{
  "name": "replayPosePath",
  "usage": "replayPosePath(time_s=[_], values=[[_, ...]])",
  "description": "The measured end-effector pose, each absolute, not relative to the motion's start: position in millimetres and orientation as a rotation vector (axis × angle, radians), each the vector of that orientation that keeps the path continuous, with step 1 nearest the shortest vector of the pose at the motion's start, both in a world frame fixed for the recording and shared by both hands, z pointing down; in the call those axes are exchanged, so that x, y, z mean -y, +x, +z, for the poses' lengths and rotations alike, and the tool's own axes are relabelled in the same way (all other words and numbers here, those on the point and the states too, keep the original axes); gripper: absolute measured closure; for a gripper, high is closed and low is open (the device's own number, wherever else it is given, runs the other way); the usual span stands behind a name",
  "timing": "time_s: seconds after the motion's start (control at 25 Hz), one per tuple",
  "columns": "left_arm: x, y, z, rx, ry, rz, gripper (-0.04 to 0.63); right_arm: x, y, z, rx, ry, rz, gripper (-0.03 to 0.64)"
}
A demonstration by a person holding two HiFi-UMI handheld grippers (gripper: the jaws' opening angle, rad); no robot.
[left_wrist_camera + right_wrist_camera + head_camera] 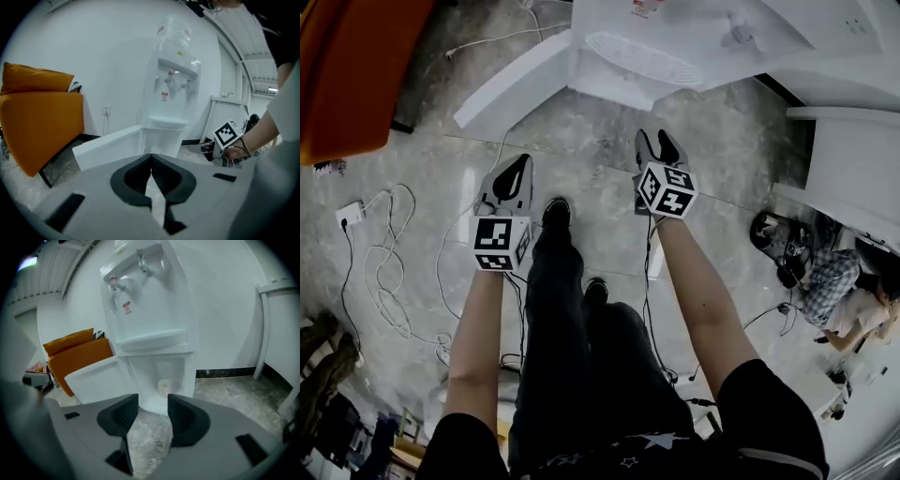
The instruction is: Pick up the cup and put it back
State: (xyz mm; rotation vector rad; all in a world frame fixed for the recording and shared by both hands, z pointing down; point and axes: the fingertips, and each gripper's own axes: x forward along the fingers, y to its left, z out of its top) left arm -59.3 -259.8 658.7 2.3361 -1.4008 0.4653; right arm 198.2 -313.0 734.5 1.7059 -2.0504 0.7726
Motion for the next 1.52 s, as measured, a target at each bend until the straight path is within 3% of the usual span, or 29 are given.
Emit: replayPosePath(time_s=[0.36, 0.72, 0.96, 1.24, 1.52], values=[[329, -68, 776, 1.403, 2.383, 0.427, 0.586, 411, 187, 881, 2.037, 1.674, 0.707, 0.434], [370, -77, 839, 1.422, 2.441, 0.362, 0.586, 488, 201, 935, 1.963, 1.811, 0.535, 0.479], [385, -68, 849, 1.443, 2.489, 0.285, 0.586, 515, 205, 956, 1.965, 1.823, 0.544, 0.482], [377, -63, 851, 1.424, 2.49, 0.251, 0.586, 523, 203, 954, 1.987, 1.757, 0.561, 0.566], [349, -62, 787, 1.431, 2.427, 0.257, 0.586, 470, 186, 908, 2.017, 1.607, 0.569, 0.571]])
